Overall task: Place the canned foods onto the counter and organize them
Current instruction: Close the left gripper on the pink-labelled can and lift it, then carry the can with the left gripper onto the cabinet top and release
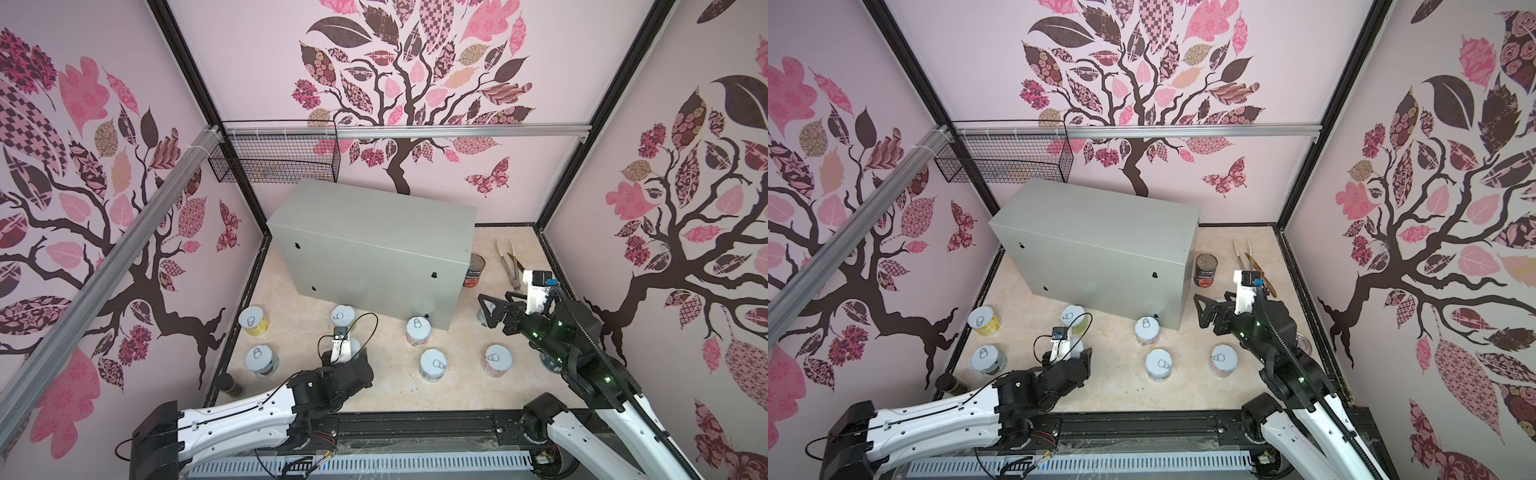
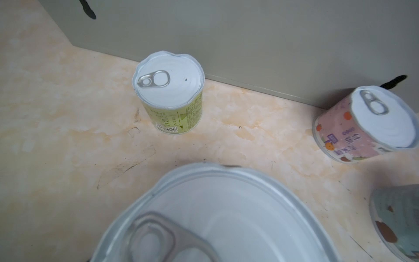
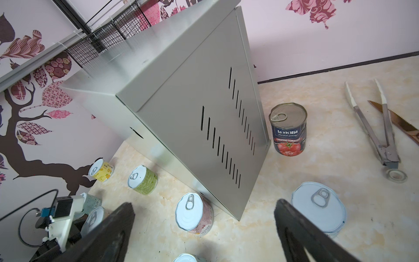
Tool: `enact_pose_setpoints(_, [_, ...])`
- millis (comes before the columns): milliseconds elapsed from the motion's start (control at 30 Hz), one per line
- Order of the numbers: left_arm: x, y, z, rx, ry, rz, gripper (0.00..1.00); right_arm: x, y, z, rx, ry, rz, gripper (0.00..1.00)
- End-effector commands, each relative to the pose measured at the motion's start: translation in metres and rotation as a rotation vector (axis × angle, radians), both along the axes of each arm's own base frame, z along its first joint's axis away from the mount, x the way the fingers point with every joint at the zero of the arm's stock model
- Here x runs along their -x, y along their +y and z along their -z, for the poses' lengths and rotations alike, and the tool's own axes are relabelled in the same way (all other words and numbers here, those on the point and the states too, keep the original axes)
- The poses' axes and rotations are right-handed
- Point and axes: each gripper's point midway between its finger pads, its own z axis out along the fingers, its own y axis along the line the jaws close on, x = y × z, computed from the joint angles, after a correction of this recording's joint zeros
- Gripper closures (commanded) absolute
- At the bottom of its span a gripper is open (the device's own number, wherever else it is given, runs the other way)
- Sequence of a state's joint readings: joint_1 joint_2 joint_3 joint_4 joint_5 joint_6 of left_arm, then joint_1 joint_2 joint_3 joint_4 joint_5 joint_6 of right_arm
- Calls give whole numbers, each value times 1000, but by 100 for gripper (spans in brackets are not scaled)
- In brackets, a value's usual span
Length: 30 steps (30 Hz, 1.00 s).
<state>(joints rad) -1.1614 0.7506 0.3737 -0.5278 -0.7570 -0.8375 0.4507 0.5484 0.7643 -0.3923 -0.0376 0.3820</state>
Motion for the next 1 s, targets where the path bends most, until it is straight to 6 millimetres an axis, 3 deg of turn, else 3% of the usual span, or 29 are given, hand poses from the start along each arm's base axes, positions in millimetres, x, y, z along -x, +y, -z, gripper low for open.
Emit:
enact_pose_setpoints(0, [-6, -3, -61, 16, -99, 34, 42, 3, -2, -1, 18, -1, 3, 0])
enact_pose_setpoints(200, [-9, 2, -139, 5, -201, 71, 44, 4, -3, 2, 33, 7, 1, 0])
enact_pose_setpoints(567, [-23, 4, -256, 10, -317, 117, 44, 2, -5, 8, 75, 6, 6, 0])
enact_pose_setpoints(800, [-53, 7, -322, 6, -409, 82, 44, -6, 2, 9, 53, 19, -4, 0])
enact_pose_setpoints(967, [-92, 8, -346, 38, -404, 49, 45, -10, 3, 8, 31, 9, 5, 0])
